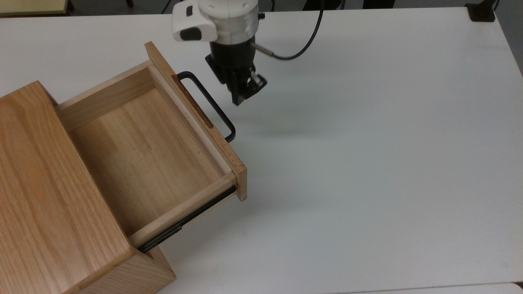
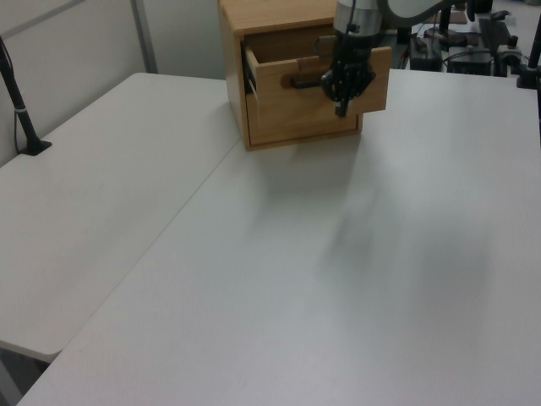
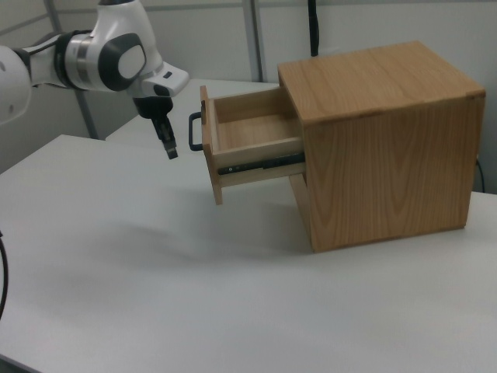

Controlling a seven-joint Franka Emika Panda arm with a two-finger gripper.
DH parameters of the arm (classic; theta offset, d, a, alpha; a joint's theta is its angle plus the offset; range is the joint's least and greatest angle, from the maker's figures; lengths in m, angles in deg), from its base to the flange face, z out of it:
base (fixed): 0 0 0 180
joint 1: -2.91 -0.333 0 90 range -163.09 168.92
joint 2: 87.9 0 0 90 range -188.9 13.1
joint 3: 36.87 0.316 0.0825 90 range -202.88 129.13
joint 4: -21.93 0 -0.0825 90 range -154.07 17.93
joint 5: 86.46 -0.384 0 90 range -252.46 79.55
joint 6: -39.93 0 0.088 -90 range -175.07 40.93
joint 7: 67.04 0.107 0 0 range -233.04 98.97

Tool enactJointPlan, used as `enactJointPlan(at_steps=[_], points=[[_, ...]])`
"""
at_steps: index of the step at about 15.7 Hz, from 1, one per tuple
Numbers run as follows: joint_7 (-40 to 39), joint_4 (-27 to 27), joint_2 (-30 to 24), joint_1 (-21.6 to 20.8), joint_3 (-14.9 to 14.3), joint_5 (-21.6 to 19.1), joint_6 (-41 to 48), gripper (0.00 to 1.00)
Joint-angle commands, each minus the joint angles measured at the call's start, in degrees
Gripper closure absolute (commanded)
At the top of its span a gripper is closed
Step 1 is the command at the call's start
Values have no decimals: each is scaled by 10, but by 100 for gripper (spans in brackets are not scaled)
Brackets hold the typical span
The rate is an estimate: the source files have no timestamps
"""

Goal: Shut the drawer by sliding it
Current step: 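Move the gripper down toward the drawer's black handle, then push the drawer front with the gripper into the wooden cabinet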

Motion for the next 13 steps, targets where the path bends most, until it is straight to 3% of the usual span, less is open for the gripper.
enactJointPlan(at_steps=[1, 6, 13], points=[[70, 32, 28, 6, -9, 40, -26, 100], [74, 35, 28, 7, -42, 51, -42, 100], [74, 36, 52, 16, -94, 79, -146, 100]])
